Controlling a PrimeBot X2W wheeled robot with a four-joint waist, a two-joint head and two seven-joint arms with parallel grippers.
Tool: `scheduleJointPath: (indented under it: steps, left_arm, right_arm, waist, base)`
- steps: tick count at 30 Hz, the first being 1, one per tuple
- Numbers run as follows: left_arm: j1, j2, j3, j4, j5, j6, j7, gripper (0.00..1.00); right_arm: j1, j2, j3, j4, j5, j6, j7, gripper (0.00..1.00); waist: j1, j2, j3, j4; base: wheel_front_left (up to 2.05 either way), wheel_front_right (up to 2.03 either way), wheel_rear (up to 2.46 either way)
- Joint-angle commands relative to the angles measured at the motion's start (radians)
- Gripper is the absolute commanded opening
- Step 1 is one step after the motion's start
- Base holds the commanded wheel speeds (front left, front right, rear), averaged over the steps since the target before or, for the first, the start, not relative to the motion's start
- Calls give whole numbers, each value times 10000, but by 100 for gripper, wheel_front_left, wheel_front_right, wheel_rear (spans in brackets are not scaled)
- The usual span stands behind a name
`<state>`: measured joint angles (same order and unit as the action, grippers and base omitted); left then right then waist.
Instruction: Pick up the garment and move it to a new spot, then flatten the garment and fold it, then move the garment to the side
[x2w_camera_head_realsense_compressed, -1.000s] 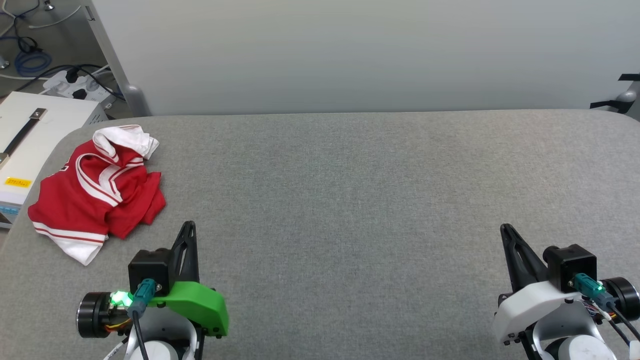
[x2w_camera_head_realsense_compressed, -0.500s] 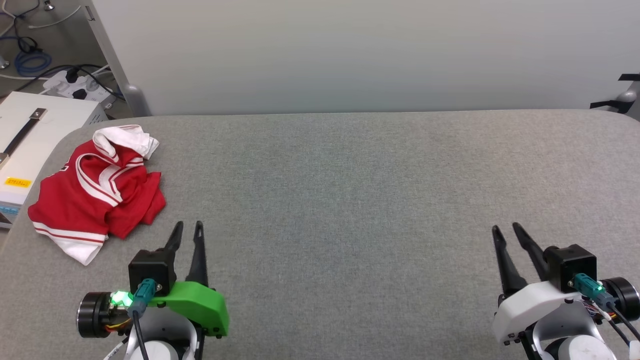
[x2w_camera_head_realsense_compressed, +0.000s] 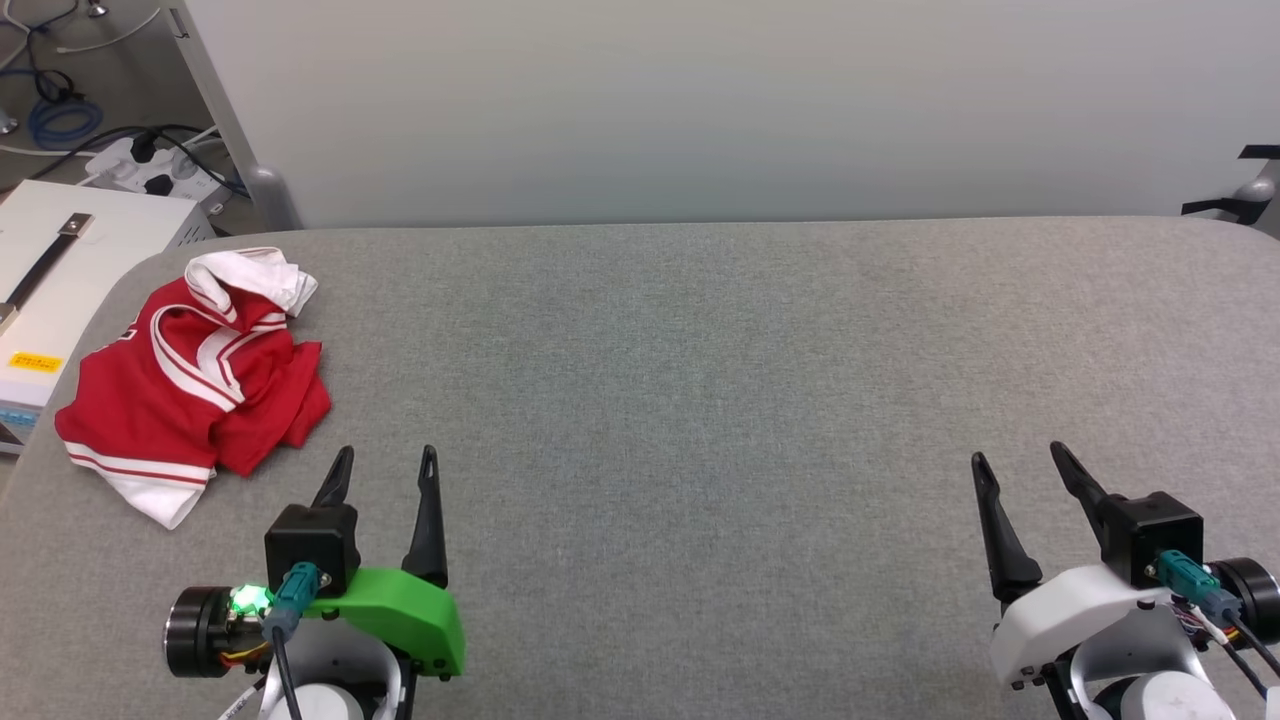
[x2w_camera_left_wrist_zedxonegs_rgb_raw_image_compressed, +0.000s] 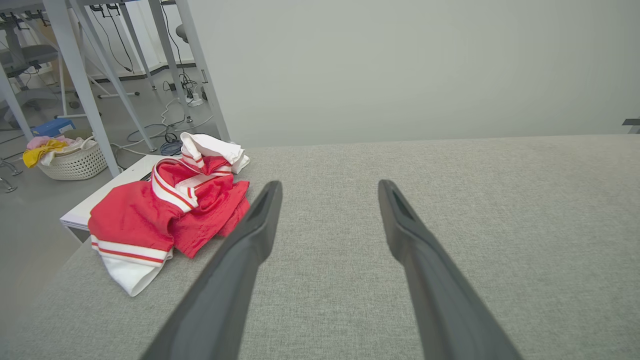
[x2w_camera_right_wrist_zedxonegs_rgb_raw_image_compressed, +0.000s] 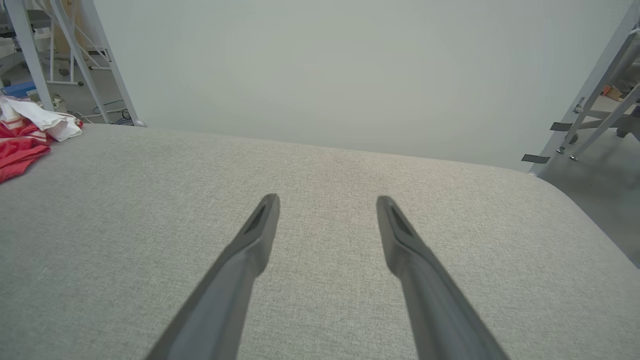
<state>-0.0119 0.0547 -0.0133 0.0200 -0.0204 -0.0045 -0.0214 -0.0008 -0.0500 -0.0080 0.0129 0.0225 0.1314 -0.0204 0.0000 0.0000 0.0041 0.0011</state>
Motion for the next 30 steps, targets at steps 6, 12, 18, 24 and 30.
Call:
scheduleJointPath:
  steps: [6, 12, 18, 24, 30]
  left_arm:
    - [20, -7, -80, 86, -173, 25, -210, 100]
    - [35, -10, -98, -4, -221, 17, -334, 100]
    - [72, -12, -141, 7, -282, 3, -458, 100]
    - [93, -14, -230, 123, -373, -3, -582, 100]
    - [93, -16, -295, 226, -432, -15, -706, 100]
  right_arm:
    - [7, -2, -13, 3, 152, -1, -224, 100]
    - [9, -2, -8, -111, 241, -2, -348, 100]
    - [42, -2, -1, -168, 198, -2, -472, 100]
    - [69, -2, 11, -140, 154, -2, -596, 100]
    - [83, -2, -17, -133, 201, -3, -719, 100]
  waist:
    - [0, 0, 15, 11]
    - [0, 0, 25, 14]
    - [0, 0, 41, 22]
    - [0, 0, 66, 34]
    - [0, 0, 94, 43]
  base:
    - [0, 0, 0]
    - [0, 0, 0]
    - [0, 0, 0]
    - [0, 0, 0]
    - [0, 0, 0]
